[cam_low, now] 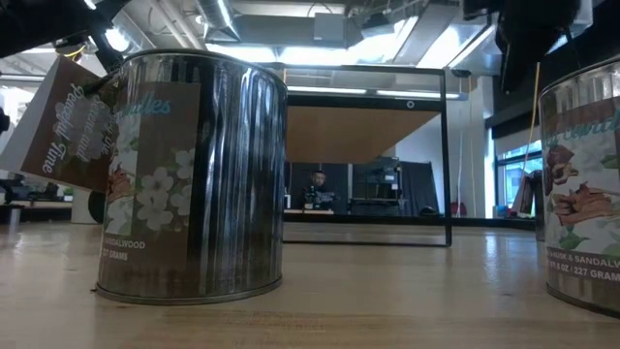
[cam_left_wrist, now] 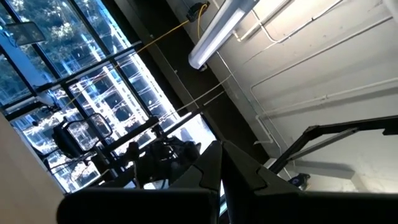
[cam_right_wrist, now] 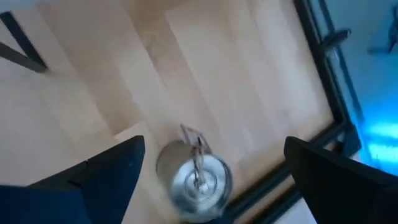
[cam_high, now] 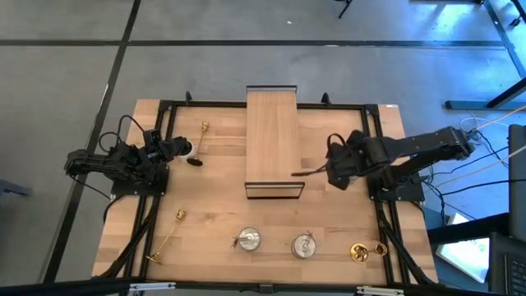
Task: Pick & Place candle stick holders
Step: Put the top silver scented candle on the shelf
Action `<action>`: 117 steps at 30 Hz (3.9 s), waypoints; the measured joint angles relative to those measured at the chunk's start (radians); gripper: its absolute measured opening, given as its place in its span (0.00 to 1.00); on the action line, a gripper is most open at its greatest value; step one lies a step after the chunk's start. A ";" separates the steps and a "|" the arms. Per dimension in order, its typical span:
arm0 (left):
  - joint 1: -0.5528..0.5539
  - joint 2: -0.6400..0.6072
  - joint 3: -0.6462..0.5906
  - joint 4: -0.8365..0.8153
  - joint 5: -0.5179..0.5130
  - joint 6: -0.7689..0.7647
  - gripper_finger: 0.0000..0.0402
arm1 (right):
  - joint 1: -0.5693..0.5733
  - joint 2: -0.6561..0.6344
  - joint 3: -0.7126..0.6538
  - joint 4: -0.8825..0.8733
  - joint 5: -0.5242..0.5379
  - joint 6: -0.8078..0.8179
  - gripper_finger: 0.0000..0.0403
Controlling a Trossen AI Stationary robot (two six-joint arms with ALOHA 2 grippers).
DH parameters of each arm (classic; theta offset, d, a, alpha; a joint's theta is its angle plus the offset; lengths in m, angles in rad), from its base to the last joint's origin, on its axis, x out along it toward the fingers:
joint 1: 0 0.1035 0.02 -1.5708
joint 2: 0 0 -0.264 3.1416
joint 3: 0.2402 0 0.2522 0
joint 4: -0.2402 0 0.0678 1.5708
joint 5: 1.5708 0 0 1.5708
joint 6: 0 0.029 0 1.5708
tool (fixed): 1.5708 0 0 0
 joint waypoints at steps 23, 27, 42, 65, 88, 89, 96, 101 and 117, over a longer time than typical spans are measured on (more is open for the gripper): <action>0.000 0.001 0.000 -0.044 -0.063 0.000 0.00 | -0.057 -0.330 -0.234 -0.046 -0.121 0.097 0.96; 0.000 0.001 0.000 -0.043 -0.049 -0.016 0.00 | -0.055 -0.328 -0.234 0.034 -0.173 0.109 0.96; 0.000 0.001 0.000 -0.042 -0.035 -0.037 0.00 | -0.042 -0.327 -0.234 0.044 -0.089 0.091 0.99; 0.000 0.001 0.000 -0.041 -0.026 -0.044 0.00 | -0.015 -0.334 -0.460 0.212 -0.135 0.134 0.99; 0.000 0.002 0.000 -0.074 -0.029 -0.085 0.00 | -0.010 -0.335 -0.433 0.176 -0.277 0.183 0.99; 0.000 0.002 0.000 -0.079 -0.029 -0.087 0.00 | -0.011 -0.335 -0.433 0.172 -0.264 0.197 0.99; 0.000 0.002 0.000 -0.087 0.001 -0.122 0.00 | -0.038 -0.335 -0.433 0.153 -0.213 0.257 0.99; 0.000 0.002 0.000 -0.098 0.019 -0.157 0.00 | -0.059 -0.334 -0.433 0.157 -0.208 0.289 0.99; 0.000 0.002 0.000 -0.138 -0.014 -0.193 0.00 | -0.211 -0.192 -0.404 0.112 -0.345 0.363 0.99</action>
